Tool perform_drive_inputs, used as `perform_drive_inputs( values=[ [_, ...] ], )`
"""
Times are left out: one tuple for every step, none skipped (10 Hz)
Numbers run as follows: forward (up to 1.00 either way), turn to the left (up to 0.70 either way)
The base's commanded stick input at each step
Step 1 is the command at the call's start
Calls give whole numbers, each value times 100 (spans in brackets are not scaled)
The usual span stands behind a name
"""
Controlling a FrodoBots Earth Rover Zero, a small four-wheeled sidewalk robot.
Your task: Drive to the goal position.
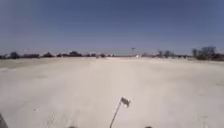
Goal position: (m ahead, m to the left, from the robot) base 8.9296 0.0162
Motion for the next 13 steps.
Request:
perform_drive_inputs(
  values=[
    [70, 0],
    [70, 0],
    [70, 0],
    [70, 0],
    [70, 0],
    [70, 0],
    [70, 0],
    [70, 0],
    [70, 0],
    [70, 0],
    [70, 0],
    [70, 0],
    [70, 0]
  ],
)
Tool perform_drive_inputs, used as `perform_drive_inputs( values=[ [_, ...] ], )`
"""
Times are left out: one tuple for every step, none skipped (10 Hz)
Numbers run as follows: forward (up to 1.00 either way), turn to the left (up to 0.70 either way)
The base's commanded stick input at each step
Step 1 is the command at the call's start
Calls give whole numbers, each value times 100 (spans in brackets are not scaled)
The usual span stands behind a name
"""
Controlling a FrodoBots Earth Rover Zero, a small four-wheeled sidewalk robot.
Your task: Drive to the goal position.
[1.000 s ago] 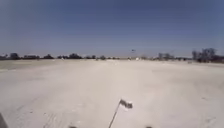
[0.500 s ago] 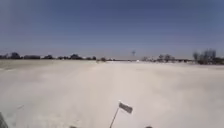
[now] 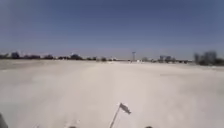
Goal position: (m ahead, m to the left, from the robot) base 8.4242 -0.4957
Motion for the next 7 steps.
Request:
perform_drive_inputs(
  values=[
    [70, 0],
    [70, 0],
    [70, 0],
    [70, 0],
    [70, 0],
    [70, 0],
    [70, 0]
  ],
)
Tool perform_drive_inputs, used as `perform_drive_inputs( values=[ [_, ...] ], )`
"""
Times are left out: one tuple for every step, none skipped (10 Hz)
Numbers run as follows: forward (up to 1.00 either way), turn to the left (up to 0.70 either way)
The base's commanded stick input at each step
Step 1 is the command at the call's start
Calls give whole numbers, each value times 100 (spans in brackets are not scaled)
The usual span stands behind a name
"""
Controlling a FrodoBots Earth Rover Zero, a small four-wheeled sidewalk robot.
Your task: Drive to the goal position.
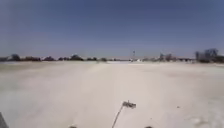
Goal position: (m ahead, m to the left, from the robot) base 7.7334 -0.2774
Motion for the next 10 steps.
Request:
perform_drive_inputs(
  values=[
    [70, 0],
    [70, 0],
    [70, 0],
    [70, 0],
    [70, 0],
    [70, 0],
    [70, 0],
    [70, 0],
    [70, 0],
    [70, 0]
  ],
)
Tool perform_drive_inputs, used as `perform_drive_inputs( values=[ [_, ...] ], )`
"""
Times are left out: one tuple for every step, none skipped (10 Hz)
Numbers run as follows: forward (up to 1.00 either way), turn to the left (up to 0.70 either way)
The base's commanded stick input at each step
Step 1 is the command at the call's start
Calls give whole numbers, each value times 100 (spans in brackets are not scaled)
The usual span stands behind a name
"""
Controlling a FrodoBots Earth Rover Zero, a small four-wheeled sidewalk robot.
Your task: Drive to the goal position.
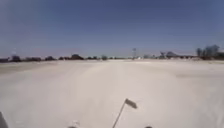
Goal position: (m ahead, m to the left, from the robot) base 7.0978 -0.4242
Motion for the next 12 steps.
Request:
perform_drive_inputs(
  values=[
    [70, 0],
    [70, 0],
    [70, 0],
    [70, 0],
    [70, 0],
    [70, 0],
    [70, 0],
    [70, 0],
    [70, 0],
    [70, 0],
    [70, 0],
    [70, 0]
  ],
)
